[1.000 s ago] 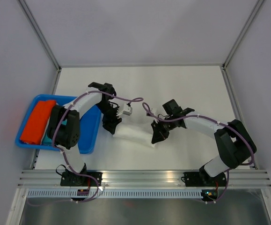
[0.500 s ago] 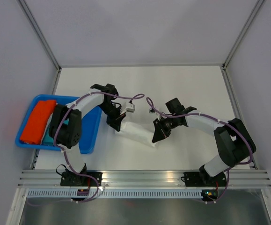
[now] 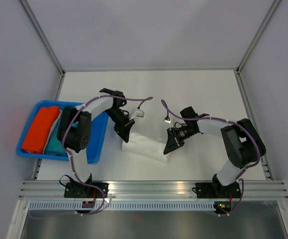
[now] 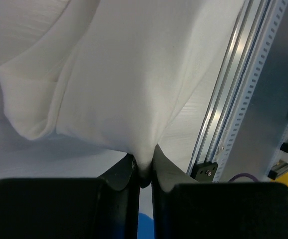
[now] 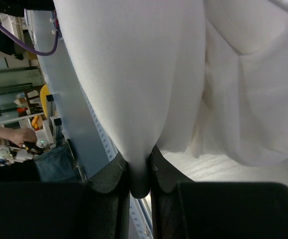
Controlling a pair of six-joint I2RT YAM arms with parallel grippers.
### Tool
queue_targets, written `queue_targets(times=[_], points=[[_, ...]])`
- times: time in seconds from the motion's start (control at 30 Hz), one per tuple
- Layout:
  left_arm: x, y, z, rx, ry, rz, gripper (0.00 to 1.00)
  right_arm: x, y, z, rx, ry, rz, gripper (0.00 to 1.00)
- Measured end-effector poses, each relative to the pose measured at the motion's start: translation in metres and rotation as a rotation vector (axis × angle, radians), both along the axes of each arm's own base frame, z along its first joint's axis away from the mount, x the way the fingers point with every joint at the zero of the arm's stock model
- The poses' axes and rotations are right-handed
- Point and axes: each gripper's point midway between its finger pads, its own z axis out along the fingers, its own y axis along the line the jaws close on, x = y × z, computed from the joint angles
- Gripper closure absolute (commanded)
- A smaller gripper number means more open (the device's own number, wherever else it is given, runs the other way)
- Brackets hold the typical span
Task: Roll the t-shirts
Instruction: Roll the tshirt
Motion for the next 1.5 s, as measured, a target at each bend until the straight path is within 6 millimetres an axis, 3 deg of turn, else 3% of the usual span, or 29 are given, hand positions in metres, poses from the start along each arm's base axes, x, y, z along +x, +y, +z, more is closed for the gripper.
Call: queue_targets(times=[0.03, 0.13, 0.17, 0.27, 0.3, 0.37, 0.5, 0.77, 0.87, 0.93, 0.97, 1.03, 1.07, 1.13, 1.3, 1.37, 1.43, 1.5], points=[[0.002, -0.001, -0.004, 0.013, 0.015, 0.02, 0.83, 0.001, -0.001, -0.004, -0.005, 0.02, -0.009, 0.95], [0.017, -0.005, -0.017, 0.063, 0.033, 0.09, 0.97, 0.007, -0.006, -0.01, -0.019, 0.068, -0.051, 0.86], [0.022, -0.007, -0.018, 0.07, 0.031, 0.106, 0.98, 0.011, -0.006, -0.01, -0.023, 0.073, -0.063, 0.77], [0.038, -0.011, -0.021, 0.091, 0.017, 0.152, 0.98, 0.024, -0.011, -0.014, -0.049, 0.09, -0.121, 0.61], [0.042, -0.011, -0.022, 0.101, 0.011, 0.162, 0.98, 0.028, -0.013, -0.017, -0.061, 0.095, -0.143, 0.5], [0.045, -0.01, -0.027, 0.122, 0.014, 0.178, 0.98, 0.035, -0.019, -0.021, -0.087, 0.1, -0.181, 0.45], [0.043, -0.007, -0.036, 0.16, 0.052, 0.205, 0.98, 0.044, -0.028, -0.021, -0.112, 0.07, -0.251, 0.39], [0.047, -0.006, -0.04, 0.184, 0.048, 0.235, 0.98, 0.058, -0.025, 0.01, -0.024, -0.148, -0.388, 0.34], [0.049, -0.006, -0.04, 0.187, 0.044, 0.242, 0.98, 0.068, -0.022, 0.007, -0.024, -0.164, -0.423, 0.38], [0.05, -0.006, -0.041, 0.19, 0.04, 0.245, 0.96, 0.072, -0.02, 0.002, -0.028, -0.154, -0.438, 0.46], [0.05, -0.006, -0.041, 0.191, 0.037, 0.245, 0.95, 0.073, -0.019, -0.001, -0.03, -0.146, -0.443, 0.61], [0.052, -0.005, -0.042, 0.195, 0.032, 0.247, 0.92, 0.075, -0.016, -0.005, -0.03, -0.124, -0.45, 0.75], [0.052, -0.005, -0.042, 0.197, 0.031, 0.248, 0.9, 0.075, -0.015, -0.007, -0.032, -0.111, -0.453, 0.89], [0.052, -0.005, -0.042, 0.2, 0.029, 0.249, 0.83, 0.075, -0.015, -0.01, -0.04, -0.094, -0.456, 1.0], [0.056, -0.004, -0.044, 0.21, 0.015, 0.259, 0.66, 0.076, -0.019, -0.02, -0.064, -0.052, -0.482, 1.0], [0.061, -0.004, -0.043, 0.209, -0.013, 0.269, 0.46, 0.077, -0.022, -0.027, -0.079, -0.023, -0.495, 1.0], [0.07, -0.006, -0.037, 0.194, -0.066, 0.284, 0.39, 0.077, -0.023, -0.033, -0.096, 0.005, -0.502, 1.0], [0.082, -0.007, -0.024, 0.167, -0.15, 0.291, 0.37, 0.078, -0.024, -0.035, -0.105, 0.02, -0.505, 1.0]])
